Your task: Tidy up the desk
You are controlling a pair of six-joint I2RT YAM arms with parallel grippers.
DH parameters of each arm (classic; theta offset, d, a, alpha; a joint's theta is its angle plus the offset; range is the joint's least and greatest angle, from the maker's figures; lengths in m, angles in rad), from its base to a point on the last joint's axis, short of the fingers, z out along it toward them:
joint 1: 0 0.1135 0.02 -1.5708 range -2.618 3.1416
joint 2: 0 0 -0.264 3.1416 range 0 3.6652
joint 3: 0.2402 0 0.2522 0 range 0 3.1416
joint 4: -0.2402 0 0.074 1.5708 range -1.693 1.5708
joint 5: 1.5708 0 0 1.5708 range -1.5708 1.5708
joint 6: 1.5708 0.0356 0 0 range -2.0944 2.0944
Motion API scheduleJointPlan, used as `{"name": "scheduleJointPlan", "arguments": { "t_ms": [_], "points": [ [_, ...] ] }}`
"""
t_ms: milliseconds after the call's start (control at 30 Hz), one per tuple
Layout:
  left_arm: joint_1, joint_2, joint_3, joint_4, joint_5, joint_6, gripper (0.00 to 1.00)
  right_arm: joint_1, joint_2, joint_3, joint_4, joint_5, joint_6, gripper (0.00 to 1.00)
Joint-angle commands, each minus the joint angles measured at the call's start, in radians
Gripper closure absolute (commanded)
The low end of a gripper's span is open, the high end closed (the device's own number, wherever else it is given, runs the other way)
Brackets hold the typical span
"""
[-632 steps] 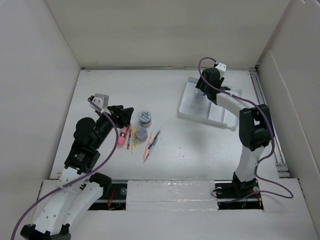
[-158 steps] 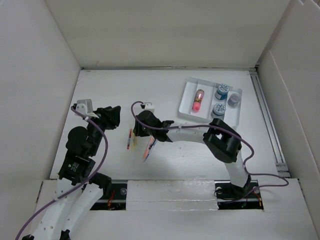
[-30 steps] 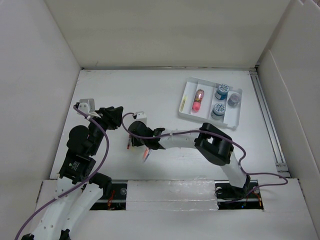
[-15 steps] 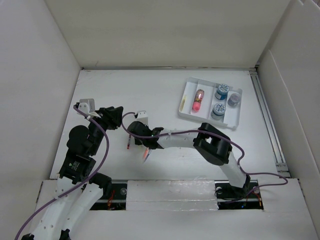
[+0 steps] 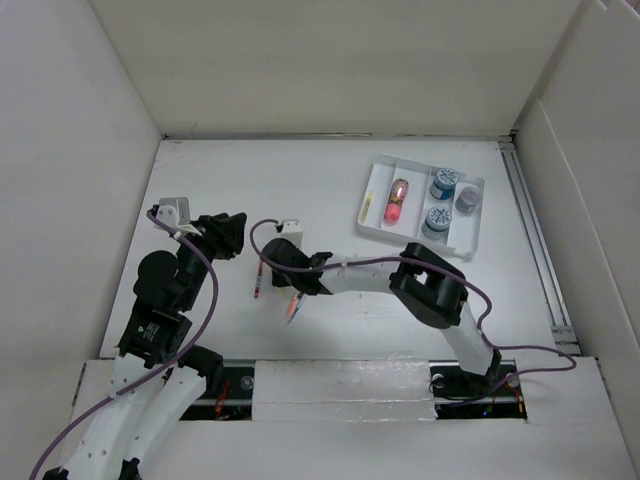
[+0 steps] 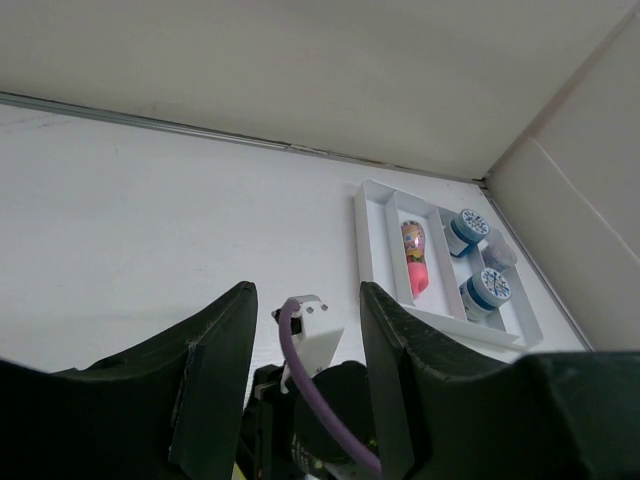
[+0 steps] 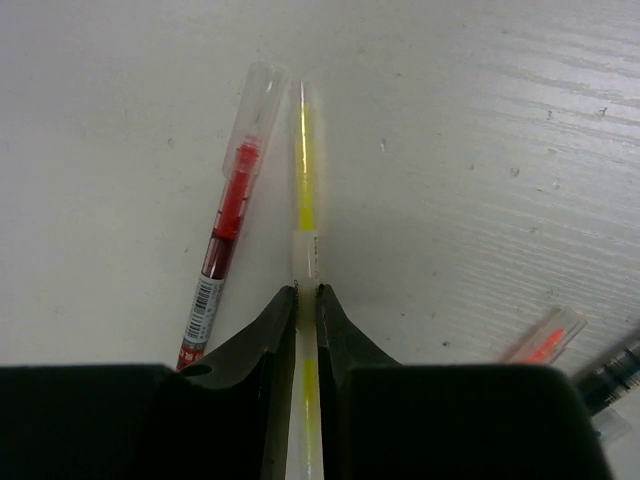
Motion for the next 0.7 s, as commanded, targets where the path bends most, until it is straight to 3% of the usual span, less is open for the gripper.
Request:
{"name": "scheduleJointPlan", "arguments": {
  "t_ms": [0, 67, 400, 667],
  "points": [
    [-0.001, -0.007, 0.013, 0.043, 0.006, -0.002, 0.59, -0.063, -0.096, -0.061, 0.111, -0.108, 0.07, 0.98],
    [-0.001, -0.004, 0.015, 0.036, 0.014, -0.001, 0.59, -0.117, -0.192, -0.176, 0.32, -0.185, 0.104, 0.98],
    [-0.001, -0.013, 0.012, 0.043, 0.011, -0.002, 0.58, -0.257, -0.325, -0.265, 0.363, -0.211, 0.115, 0.97],
    [-0.001, -0.007, 0.016, 0.042, 0.017, -0.001, 0.58, -0.5, -0.403, -0.35, 0.354, -0.156, 0.096, 0.97]
  ]
}}
